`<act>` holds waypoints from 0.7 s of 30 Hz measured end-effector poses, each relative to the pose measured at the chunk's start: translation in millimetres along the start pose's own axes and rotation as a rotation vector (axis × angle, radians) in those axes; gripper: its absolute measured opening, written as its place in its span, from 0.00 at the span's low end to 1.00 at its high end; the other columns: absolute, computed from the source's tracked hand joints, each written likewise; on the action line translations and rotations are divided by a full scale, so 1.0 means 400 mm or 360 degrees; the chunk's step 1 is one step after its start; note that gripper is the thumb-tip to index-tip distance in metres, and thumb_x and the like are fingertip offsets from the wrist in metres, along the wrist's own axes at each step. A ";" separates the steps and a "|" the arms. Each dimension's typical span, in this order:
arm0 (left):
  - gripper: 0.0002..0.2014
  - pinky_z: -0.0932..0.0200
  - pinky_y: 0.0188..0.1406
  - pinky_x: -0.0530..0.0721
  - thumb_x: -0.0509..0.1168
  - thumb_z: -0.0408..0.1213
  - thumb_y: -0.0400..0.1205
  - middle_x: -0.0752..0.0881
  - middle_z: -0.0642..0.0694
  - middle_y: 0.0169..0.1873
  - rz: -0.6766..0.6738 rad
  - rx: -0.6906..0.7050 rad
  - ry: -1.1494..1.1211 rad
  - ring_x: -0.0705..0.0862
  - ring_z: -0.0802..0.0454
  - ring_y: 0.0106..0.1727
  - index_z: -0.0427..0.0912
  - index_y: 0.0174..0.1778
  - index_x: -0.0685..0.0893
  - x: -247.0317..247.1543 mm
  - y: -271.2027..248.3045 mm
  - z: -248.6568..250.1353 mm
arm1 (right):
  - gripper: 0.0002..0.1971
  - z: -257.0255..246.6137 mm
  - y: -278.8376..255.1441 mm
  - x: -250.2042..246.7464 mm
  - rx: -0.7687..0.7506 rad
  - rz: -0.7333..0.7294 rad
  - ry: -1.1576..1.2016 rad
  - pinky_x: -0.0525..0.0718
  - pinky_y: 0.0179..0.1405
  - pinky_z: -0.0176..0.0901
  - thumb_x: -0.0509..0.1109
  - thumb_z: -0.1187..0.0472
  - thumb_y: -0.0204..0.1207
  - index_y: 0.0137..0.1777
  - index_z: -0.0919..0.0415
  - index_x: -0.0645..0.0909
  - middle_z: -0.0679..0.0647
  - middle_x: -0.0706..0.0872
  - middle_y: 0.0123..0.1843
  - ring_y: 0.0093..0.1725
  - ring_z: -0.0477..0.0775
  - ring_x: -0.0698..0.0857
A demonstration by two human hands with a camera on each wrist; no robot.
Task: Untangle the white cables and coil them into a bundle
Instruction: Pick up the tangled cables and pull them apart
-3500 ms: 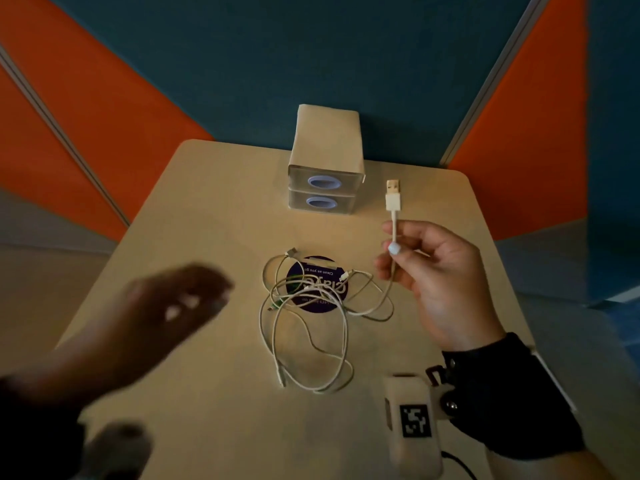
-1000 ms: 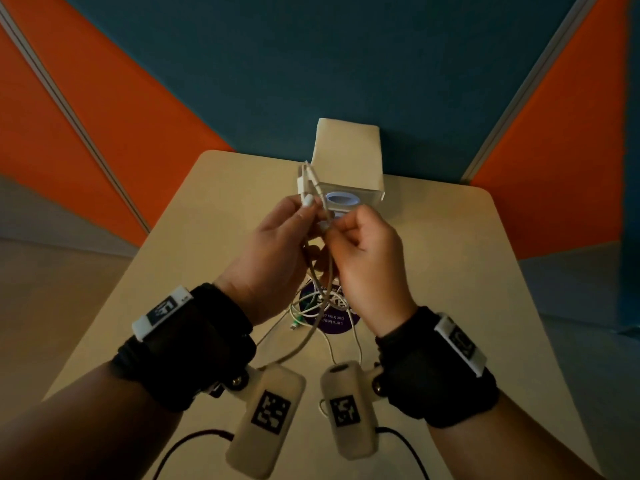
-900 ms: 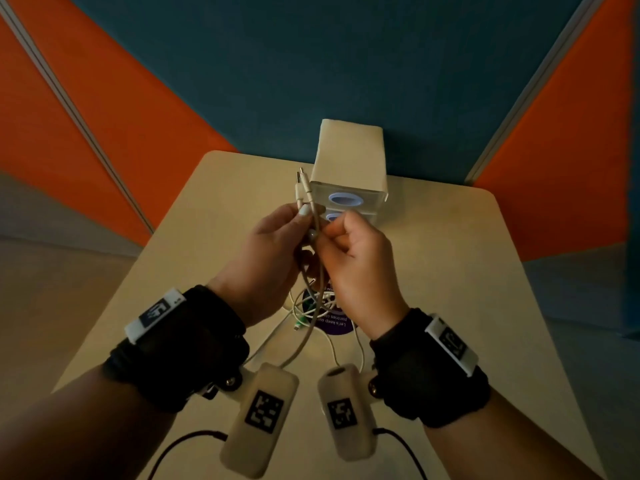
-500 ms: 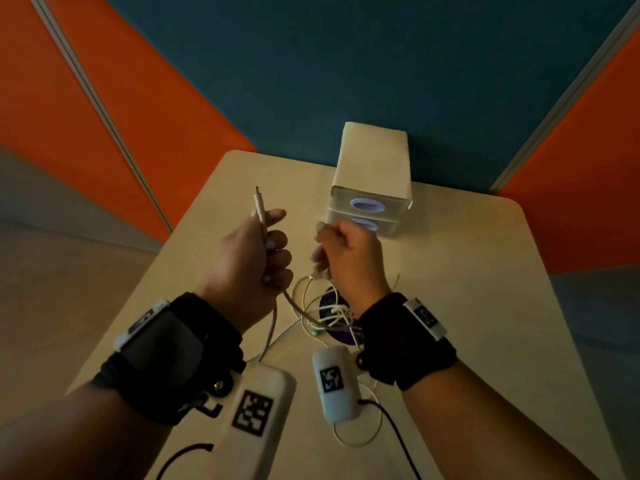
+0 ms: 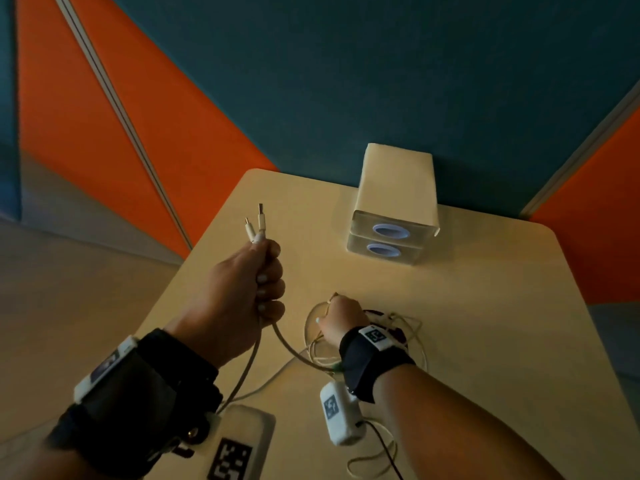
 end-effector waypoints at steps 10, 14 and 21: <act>0.16 0.62 0.23 0.63 0.48 0.54 0.86 0.73 0.47 0.36 -0.0045 -0.0074 0.0445 0.65 0.55 0.28 0.56 0.56 0.80 0.055 0.004 -0.041 | 0.03 -0.085 -0.286 -0.304 -0.0694 0.0491 0.1446 0.86 0.33 0.42 0.61 0.61 0.81 0.48 0.59 0.76 0.52 0.82 0.31 0.30 0.50 0.83; 0.18 0.57 0.28 0.70 0.47 0.55 0.85 0.80 0.37 0.44 -0.0291 -0.0039 0.0393 0.77 0.47 0.34 0.56 0.60 0.80 0.151 -0.028 -0.058 | 0.04 -0.112 -0.361 -0.306 -0.0755 0.0582 0.1461 0.81 0.26 0.35 0.63 0.59 0.80 0.43 0.55 0.77 0.46 0.81 0.30 0.27 0.40 0.82; 0.17 0.56 0.29 0.78 0.50 0.53 0.85 0.82 0.44 0.35 -0.0516 -0.0058 0.0167 0.80 0.54 0.26 0.45 0.46 0.78 0.231 -0.075 -0.077 | 0.10 -0.043 -0.386 -0.301 -0.0531 0.0815 0.1209 0.83 0.38 0.39 0.69 0.59 0.75 0.39 0.48 0.71 0.54 0.80 0.44 0.40 0.49 0.82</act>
Point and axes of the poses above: each hand's wrist, its own y-axis towards the middle knuckle, its own x-axis out of the palm, z = x × y, the point moved 7 cm from there along y, towards the middle knuckle
